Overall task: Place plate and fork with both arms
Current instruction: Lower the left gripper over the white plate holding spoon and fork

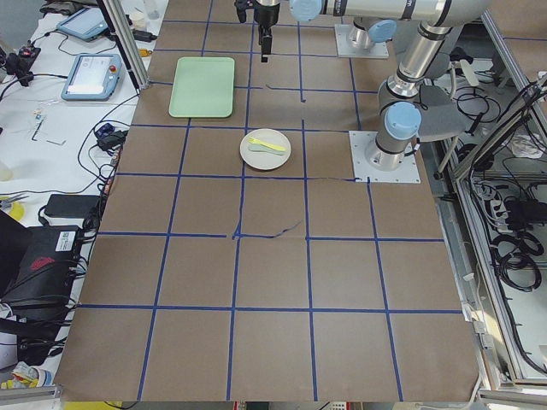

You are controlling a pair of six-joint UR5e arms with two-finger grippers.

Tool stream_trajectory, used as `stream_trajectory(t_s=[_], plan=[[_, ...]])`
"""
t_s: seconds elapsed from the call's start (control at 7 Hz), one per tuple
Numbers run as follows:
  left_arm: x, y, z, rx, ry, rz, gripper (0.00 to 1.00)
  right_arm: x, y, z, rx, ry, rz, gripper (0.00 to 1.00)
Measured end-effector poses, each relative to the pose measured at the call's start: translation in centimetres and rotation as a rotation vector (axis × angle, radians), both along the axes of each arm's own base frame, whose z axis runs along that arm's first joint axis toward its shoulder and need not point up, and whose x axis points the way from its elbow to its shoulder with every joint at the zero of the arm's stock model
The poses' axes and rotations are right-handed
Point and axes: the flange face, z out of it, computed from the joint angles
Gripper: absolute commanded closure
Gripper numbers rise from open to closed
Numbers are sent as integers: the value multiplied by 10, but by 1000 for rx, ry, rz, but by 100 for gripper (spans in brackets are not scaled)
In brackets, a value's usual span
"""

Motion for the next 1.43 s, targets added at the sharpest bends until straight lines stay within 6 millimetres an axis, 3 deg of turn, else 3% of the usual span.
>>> stream_trajectory(t_s=[1.14,1.43], plan=[[0,-5,-10,20,-5,-9,0,1,-1,-1,2,-1,-1,0],[11,-13,-16,28,-12,-11,0,1,-1,0,0,-3,-1,0]])
